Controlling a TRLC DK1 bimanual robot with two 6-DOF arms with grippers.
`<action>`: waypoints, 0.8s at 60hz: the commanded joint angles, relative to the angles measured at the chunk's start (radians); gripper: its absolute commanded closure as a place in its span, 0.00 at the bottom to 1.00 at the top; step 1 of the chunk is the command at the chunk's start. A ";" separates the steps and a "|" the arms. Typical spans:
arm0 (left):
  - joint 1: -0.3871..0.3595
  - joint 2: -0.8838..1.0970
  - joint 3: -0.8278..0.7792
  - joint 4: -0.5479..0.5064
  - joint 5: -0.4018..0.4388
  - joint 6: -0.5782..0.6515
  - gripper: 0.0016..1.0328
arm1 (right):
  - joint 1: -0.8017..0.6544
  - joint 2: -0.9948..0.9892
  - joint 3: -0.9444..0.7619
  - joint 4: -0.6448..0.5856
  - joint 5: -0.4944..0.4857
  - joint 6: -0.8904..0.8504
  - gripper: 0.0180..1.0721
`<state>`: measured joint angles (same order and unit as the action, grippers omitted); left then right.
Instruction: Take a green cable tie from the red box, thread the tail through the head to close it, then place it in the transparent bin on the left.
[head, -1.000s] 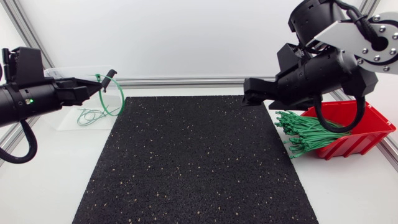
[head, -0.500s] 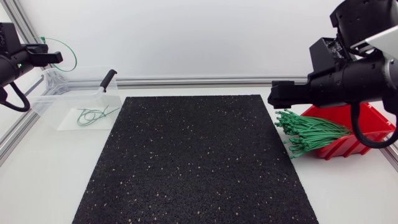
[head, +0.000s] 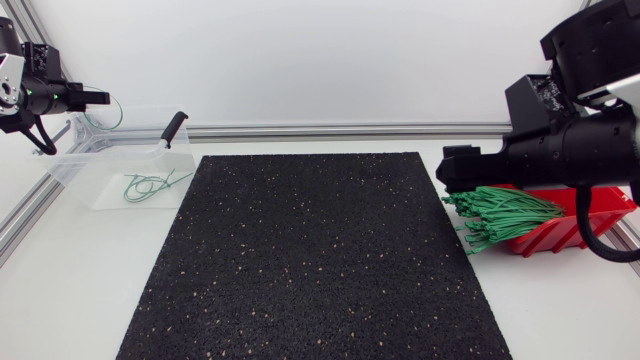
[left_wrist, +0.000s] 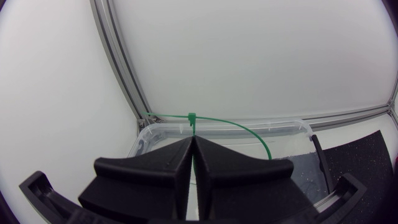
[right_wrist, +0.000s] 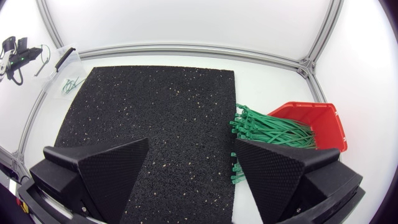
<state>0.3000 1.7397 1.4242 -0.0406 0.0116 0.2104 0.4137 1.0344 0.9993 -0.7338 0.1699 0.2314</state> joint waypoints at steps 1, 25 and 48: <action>0.001 0.063 0.139 -0.102 -0.007 0.000 0.97 | 0.017 -0.013 -0.016 -0.016 0.008 0.009 0.05; -0.021 0.207 0.452 -0.630 0.002 -0.051 0.47 | 0.023 -0.043 -0.041 -0.036 0.008 0.017 0.05; -0.019 0.213 0.548 -0.814 0.088 -0.089 0.03 | 0.039 -0.053 -0.028 -0.047 0.008 0.032 0.05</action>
<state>0.2829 1.9339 1.9392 -0.8238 0.0963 0.1371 0.4446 0.9966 0.9817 -0.7639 0.1699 0.2401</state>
